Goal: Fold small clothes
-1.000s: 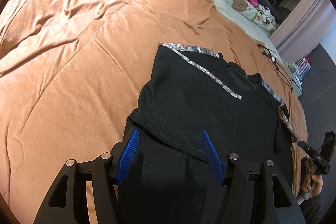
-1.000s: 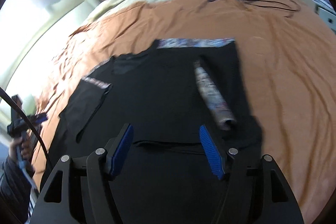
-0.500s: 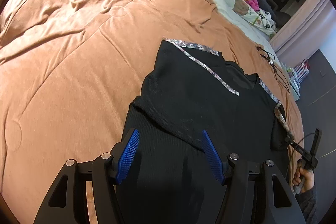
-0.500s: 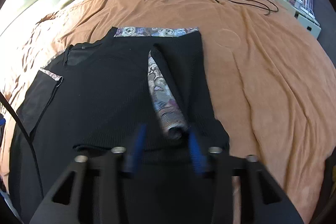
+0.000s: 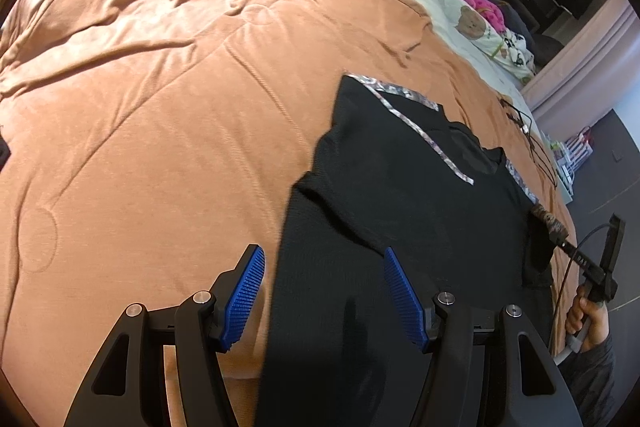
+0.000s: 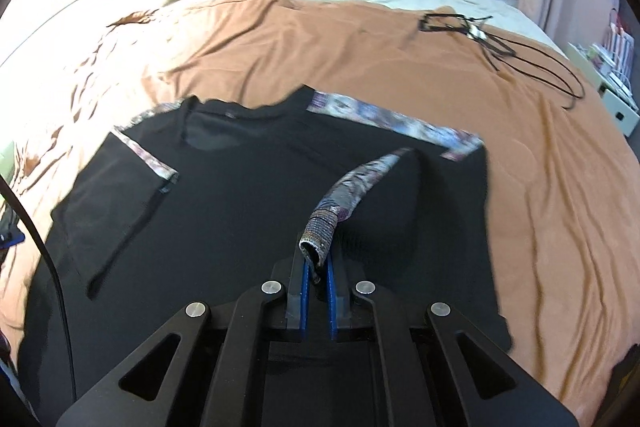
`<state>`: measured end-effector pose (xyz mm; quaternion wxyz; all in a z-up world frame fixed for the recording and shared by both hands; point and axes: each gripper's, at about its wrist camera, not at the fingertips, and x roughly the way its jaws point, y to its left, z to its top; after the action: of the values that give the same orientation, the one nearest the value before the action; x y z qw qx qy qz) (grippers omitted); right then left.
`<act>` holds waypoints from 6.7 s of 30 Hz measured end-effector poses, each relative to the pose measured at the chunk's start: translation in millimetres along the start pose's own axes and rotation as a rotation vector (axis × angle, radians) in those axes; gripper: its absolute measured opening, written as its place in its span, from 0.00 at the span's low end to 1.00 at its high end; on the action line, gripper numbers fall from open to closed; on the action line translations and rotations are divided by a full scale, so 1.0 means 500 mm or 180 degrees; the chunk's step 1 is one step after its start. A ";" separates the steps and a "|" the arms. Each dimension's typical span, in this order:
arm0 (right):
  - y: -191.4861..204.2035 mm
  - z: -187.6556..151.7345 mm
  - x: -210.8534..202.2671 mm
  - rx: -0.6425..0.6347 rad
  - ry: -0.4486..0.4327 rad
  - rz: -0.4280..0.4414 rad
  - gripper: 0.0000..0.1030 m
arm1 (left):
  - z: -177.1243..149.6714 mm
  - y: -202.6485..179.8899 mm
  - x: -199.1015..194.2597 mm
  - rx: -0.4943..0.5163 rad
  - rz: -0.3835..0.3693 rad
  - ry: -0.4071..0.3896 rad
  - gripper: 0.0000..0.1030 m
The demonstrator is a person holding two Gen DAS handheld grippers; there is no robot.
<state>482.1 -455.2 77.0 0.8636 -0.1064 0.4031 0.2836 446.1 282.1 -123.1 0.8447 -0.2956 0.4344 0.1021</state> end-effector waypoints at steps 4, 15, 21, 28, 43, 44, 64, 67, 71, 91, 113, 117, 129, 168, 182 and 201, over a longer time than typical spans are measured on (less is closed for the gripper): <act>0.026 0.023 0.017 0.0096 0.0026 0.0105 0.07 | 0.003 0.019 -0.010 -0.0027 0.0029 -0.0019 0.62; -0.002 0.014 -0.042 0.0349 -0.0096 0.0362 0.60 | 0.001 0.038 -0.020 -0.0026 0.0005 0.0008 0.62; -0.069 -0.010 -0.119 0.0526 -0.0226 0.0177 0.60 | 0.003 0.032 -0.015 0.0003 -0.0039 0.0027 0.62; -0.117 -0.049 -0.116 0.0627 -0.0131 0.0030 0.60 | 0.001 0.008 0.017 0.0078 -0.0030 0.0115 0.62; 0.064 0.008 0.085 -0.0196 0.0292 0.0058 0.57 | 0.018 -0.006 0.046 0.0190 0.0004 0.0141 0.62; 0.067 0.014 0.105 -0.0193 0.0346 0.0066 0.56 | 0.019 -0.004 0.049 0.0194 0.0005 0.0149 0.62; 0.108 0.121 0.199 0.0167 0.0227 0.0162 0.14 | 0.032 0.034 0.059 0.0194 0.0026 0.0180 0.62; 0.105 0.106 0.177 0.0115 0.0209 0.0138 0.37 | 0.027 0.038 0.053 0.0168 0.0008 0.0192 0.62; 0.072 0.060 0.121 0.0202 0.0209 0.0131 0.50 | 0.010 0.041 0.027 0.0166 -0.0011 0.0185 0.62; -0.072 -0.273 -0.288 0.0764 0.0110 0.0039 0.85 | -0.172 0.058 -0.150 0.0235 -0.0077 0.0204 0.62; -0.093 -0.568 -0.549 0.1063 0.0070 0.0065 0.81 | -0.415 0.139 -0.277 -0.0014 -0.0217 0.0267 0.52; -0.098 -0.614 -0.581 0.1188 0.0139 0.0133 0.67 | -0.449 0.141 -0.312 -0.0022 -0.0282 0.0221 0.52; -0.149 -0.711 -0.572 0.1547 0.0331 0.0326 0.56 | -0.509 0.158 -0.307 -0.0159 -0.0374 0.0309 0.52; -0.140 -0.718 -0.540 0.1740 -0.0084 0.0588 0.03 | -0.541 0.235 -0.273 -0.0840 -0.0925 0.0100 0.05; -0.112 -0.730 -0.670 0.1571 -0.0492 0.0663 0.02 | -0.509 0.229 -0.418 -0.0745 -0.1114 -0.0361 0.05; -0.101 -0.817 -0.830 0.1359 -0.0906 0.0817 0.02 | -0.563 0.245 -0.595 -0.0577 -0.1290 -0.0738 0.05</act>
<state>38.4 -832.7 122.1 0.8714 0.1706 0.3385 0.3113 25.1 240.0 -63.3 0.8621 -0.4376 0.2555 0.0024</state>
